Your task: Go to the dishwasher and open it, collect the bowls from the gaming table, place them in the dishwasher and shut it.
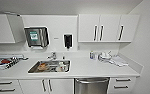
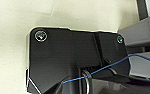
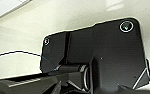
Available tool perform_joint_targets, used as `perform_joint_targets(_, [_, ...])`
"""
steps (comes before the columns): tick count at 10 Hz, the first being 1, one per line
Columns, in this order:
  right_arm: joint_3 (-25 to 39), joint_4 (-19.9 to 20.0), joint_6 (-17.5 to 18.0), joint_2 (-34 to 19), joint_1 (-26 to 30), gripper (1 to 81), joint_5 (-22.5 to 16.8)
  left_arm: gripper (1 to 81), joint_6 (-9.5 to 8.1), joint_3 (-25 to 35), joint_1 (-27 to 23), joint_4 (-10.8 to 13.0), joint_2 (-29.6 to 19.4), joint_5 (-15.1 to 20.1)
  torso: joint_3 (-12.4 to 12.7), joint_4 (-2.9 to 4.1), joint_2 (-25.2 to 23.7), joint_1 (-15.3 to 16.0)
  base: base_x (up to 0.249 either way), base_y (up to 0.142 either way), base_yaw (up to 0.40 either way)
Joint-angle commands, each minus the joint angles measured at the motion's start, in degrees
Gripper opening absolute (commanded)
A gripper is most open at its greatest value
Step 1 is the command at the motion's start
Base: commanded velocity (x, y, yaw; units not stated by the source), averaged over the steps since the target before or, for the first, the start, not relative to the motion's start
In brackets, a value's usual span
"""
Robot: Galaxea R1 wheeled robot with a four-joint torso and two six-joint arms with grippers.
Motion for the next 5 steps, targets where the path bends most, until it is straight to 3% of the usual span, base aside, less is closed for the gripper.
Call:
perform_joint_targets(1, [0.9,0.5,-0.1,-1.1,3.1,81.1,-2.9,81.1,0.2,0.6,-3.3,0.5,-0.8,2.7,0.0,0.0,0.0,0.0,0.15,0.0,0.0])
perform_joint_targets(5, [0.9,0.4,-0.1,-1.1,3.1,81.1,-2.8,81.1,0.2,0.6,-3.3,0.4,-0.8,2.7,0.0,0.0,0.0,0.0,0.146,0.0,0.0])
